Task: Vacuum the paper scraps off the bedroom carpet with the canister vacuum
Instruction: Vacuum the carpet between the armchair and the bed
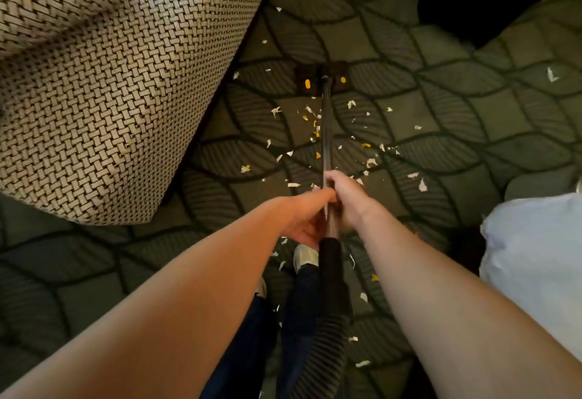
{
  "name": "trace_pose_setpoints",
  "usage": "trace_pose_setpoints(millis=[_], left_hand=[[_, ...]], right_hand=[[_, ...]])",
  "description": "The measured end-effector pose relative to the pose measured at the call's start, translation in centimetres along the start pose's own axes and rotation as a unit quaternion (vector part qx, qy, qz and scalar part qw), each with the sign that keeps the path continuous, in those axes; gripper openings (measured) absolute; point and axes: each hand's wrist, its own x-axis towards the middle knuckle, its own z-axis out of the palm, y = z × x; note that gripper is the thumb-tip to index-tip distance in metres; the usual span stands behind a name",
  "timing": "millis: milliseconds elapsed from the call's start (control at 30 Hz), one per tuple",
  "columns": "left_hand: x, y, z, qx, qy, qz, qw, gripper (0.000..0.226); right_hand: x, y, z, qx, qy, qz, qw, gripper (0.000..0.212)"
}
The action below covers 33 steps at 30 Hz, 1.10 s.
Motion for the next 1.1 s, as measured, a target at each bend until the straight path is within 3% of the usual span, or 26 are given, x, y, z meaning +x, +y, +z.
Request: trace_pose_setpoints(millis=[133, 333, 433, 533, 667, 967, 1100], left_hand=[[2.2, -2.7, 0.9, -0.096, 0.075, -0.007, 0.993, 0.062], [2.9, -4.8, 0.6, -0.286, 0.051, -0.013, 0.957, 0.038], [3.4, -5.5, 0.0, -0.223, 0.103, 0.017, 0.969, 0.038], [3.3, -5.6, -0.8, -0.200, 0.119, 0.019, 0.972, 0.040], [2.4, -5.1, -1.2, -0.192, 0.125, 0.022, 0.973, 0.042], [0.1, -9.4, -1.6, -0.137, 0.168, 0.015, 0.976, 0.041], [-0.8, -11.0, -1.5, -0.145, 0.158, 0.015, 0.977, 0.040]], right_hand=[[0.7, 0.9, 1.1, -0.048, 0.015, 0.016, 0.999, 0.039], [2.8, 1.5, 4.1, -0.124, 0.061, 0.025, 0.990, 0.042], [3.5, 1.4, 4.8, -0.176, 0.070, 0.020, 0.982, 0.044], [3.7, 1.1, 5.4, -0.146, 0.075, 0.019, 0.986, 0.045], [3.2, 0.3, 6.2, -0.118, 0.075, -0.006, 0.990, 0.069], [0.9, 2.4, 7.8, -0.169, 0.045, 0.032, 0.984, 0.042], [-0.4, 3.9, 8.1, -0.170, 0.045, 0.048, 0.983, 0.044]])
